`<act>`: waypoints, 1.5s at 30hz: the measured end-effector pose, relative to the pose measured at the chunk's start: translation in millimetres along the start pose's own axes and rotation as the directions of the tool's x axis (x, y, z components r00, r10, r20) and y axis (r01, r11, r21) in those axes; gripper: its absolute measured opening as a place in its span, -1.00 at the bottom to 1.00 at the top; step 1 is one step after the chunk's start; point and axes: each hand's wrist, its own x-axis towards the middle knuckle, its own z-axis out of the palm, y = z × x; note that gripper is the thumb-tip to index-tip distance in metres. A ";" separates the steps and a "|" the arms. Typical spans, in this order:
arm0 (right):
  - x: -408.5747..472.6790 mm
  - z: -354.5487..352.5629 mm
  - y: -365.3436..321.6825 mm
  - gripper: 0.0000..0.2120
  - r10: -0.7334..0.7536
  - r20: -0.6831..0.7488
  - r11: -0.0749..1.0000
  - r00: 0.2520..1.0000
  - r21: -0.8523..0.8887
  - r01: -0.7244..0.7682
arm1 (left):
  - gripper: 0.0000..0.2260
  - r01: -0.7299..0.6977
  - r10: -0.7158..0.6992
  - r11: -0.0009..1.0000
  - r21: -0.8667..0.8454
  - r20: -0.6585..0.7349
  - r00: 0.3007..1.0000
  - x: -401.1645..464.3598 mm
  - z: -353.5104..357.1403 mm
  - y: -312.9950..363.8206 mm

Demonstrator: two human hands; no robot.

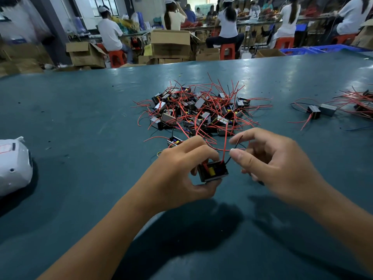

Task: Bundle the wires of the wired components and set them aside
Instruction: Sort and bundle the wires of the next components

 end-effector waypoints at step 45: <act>25.8 -47.2 50.1 -0.91 0.148 0.265 0.750 0.953 -0.658 0.067 | -0.69 0.325 -0.354 0.935 0.141 0.409 0.841 -10.0 3.8 -43.9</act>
